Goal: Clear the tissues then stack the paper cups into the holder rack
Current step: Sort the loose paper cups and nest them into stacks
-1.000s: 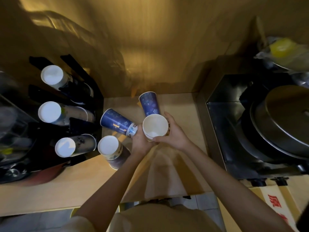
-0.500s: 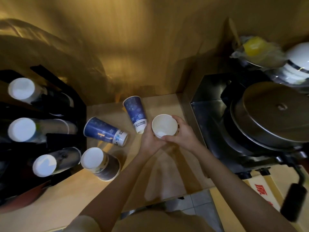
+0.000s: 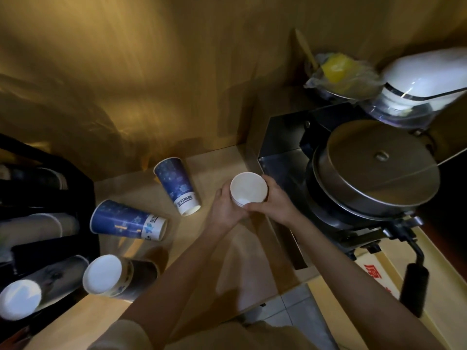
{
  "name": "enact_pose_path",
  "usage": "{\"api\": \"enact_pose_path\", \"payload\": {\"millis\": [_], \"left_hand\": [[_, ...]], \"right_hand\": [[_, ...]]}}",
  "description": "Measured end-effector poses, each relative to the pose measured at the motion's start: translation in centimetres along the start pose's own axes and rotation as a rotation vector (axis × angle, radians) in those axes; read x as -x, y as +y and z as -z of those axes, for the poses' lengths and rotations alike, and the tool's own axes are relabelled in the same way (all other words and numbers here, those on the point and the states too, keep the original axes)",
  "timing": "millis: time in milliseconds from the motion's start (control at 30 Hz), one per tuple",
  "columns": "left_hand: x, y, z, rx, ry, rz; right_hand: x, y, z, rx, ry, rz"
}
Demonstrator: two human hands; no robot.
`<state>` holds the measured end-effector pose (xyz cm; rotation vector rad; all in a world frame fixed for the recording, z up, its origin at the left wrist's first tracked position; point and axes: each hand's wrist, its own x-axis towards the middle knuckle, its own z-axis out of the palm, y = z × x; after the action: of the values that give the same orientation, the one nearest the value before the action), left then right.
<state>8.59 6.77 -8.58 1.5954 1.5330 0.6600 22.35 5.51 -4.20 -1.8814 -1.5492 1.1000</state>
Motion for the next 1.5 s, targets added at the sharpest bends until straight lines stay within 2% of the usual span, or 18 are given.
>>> {"api": "enact_pose_path", "payload": {"millis": [100,233,433,567,633,733,900,1133,1300,1500], "left_hand": [[0.2,-0.2,0.2,0.0,-0.004,-0.002],[0.6,-0.8,1.3,-0.026,-0.011,0.123],[0.5,-1.5,6.5,0.106,0.273,0.297],[0.7,-2.9,10.0,0.067,0.488,0.4],[0.8,-4.0,10.9,0.022,0.619,0.46],[0.5,-5.6,11.5,-0.032,0.746,0.64],[-0.7,-7.8,12.0,0.158,0.846,0.89],[-1.9,-9.3,11.5,0.357,0.982,1.102],[-1.9,-10.4,11.2,0.393,0.965,1.146],[-1.0,-9.9,10.8,0.466,0.968,1.031]], "right_hand": [[-0.4,-0.7,0.0,0.045,0.021,0.003],[-1.9,-2.8,-0.3,0.151,0.028,0.059],[-4.1,-6.3,-2.3,0.246,-0.011,0.187],[-6.0,-8.4,-4.6,0.23,-0.087,0.247],[-7.1,-9.5,-6.0,0.152,-0.153,0.213],[-8.7,-10.5,-8.2,0.091,-0.236,0.14],[-10.8,-10.4,-12.4,0.11,-0.312,-0.003],[-11.6,-9.1,-15.5,0.037,-0.304,-0.171],[-11.9,-8.0,-16.2,0.077,-0.342,-0.184],[-12.2,-7.7,-15.4,0.14,-0.349,-0.183]]}}
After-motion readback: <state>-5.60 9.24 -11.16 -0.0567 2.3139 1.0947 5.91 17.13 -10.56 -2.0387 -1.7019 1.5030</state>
